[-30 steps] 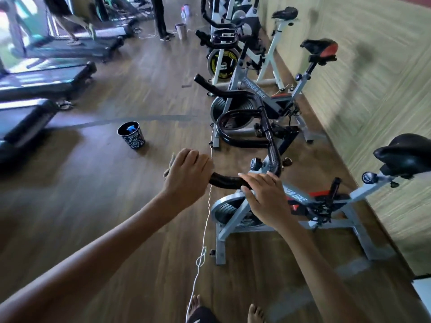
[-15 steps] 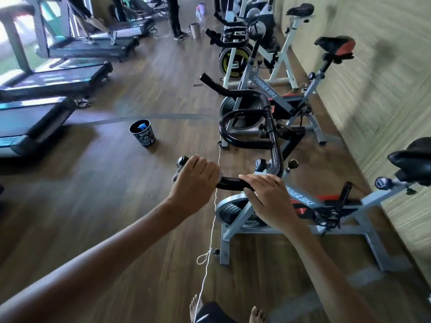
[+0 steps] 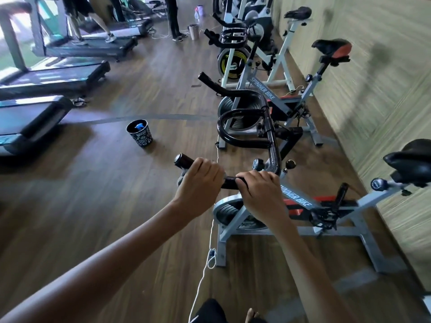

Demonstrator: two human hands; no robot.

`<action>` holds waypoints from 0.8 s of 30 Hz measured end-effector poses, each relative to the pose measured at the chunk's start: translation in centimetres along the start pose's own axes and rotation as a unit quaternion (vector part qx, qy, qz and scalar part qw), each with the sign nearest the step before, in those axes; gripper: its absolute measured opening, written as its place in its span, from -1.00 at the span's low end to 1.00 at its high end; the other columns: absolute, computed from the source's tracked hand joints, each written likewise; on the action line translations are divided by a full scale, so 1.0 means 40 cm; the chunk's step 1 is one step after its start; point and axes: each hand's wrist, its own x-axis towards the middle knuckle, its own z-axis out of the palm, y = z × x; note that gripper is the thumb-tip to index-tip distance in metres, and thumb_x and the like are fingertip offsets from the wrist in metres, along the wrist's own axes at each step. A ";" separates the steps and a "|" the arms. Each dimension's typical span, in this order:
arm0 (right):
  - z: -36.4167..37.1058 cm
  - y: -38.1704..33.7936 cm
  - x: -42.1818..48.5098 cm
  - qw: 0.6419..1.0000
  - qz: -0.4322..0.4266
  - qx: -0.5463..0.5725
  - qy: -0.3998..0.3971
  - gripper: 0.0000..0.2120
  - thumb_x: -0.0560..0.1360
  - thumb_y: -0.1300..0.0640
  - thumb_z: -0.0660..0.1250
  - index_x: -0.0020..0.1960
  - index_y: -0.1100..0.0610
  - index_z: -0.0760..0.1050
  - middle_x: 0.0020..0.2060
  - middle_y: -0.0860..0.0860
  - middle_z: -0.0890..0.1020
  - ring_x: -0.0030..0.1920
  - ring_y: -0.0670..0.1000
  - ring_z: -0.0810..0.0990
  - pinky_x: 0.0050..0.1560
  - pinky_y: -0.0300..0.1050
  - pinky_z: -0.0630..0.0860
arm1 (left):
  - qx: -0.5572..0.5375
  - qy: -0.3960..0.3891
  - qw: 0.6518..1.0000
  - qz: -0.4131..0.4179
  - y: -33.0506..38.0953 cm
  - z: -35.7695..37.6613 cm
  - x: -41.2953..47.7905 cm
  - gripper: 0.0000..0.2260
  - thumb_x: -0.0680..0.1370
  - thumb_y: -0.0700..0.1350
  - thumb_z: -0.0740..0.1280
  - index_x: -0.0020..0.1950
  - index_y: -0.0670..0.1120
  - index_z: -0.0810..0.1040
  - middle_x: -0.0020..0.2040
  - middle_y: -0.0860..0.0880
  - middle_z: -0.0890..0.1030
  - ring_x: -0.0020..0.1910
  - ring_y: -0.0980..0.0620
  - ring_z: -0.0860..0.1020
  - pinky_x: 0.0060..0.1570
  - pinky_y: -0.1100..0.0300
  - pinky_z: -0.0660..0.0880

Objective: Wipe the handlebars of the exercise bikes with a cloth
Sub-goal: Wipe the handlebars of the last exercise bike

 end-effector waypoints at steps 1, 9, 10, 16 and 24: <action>0.004 -0.003 0.005 1.000 0.006 0.004 0.004 -0.43 0.58 -0.19 -0.23 0.12 -0.01 0.50 0.00 -0.10 0.60 0.05 0.00 0.49 0.21 -0.06 0.17 | 0.004 0.015 1.000 0.002 -0.001 0.002 0.003 -0.90 0.58 -0.18 0.20 -0.05 -0.14 0.50 -0.16 -0.10 0.55 -0.18 -0.11 0.49 0.00 0.02 0.45; 0.098 0.009 -0.008 0.977 -0.014 -0.003 0.211 -0.62 0.59 -0.12 0.04 -0.01 0.03 0.58 -0.14 -0.08 0.64 -0.05 0.02 0.55 0.15 -0.07 0.25 | 0.031 0.211 0.977 0.008 0.007 0.054 -0.020 -0.84 0.60 -0.14 0.27 -0.12 -0.13 0.60 -0.16 -0.07 0.61 -0.16 -0.08 0.57 0.06 0.02 0.52; 0.113 0.012 -0.007 0.970 -0.024 -0.001 0.243 -0.64 0.59 -0.10 0.07 -0.02 0.04 0.58 -0.14 -0.09 0.64 -0.05 0.02 0.55 0.14 -0.06 0.27 | 0.023 0.248 0.968 0.014 0.006 0.068 -0.024 -0.86 0.58 -0.15 0.31 -0.10 -0.15 0.63 -0.12 -0.09 0.64 -0.12 -0.10 0.59 0.08 0.01 0.52; 0.192 0.041 0.021 0.909 -0.085 0.000 0.407 -0.68 0.59 -0.04 0.06 -0.06 0.00 0.57 -0.20 -0.12 0.60 -0.10 0.02 0.52 0.10 -0.03 0.29 | 0.020 0.418 0.907 -0.039 0.018 0.202 -0.023 -0.74 0.55 -0.12 0.26 0.19 -0.18 0.54 0.12 -0.15 0.64 0.24 -0.14 0.49 0.44 -0.02 0.21; 0.230 0.075 0.060 0.836 -0.164 0.010 0.524 -0.66 0.55 0.04 0.05 -0.04 0.08 0.60 -0.17 -0.03 0.64 -0.09 0.11 0.53 0.05 0.04 0.39 | -0.199 0.568 0.774 -0.195 0.130 0.321 0.037 -0.51 0.68 0.00 -0.03 0.55 -0.22 0.05 0.59 -0.16 -0.02 0.58 -0.13 -0.16 0.55 -0.02 -0.13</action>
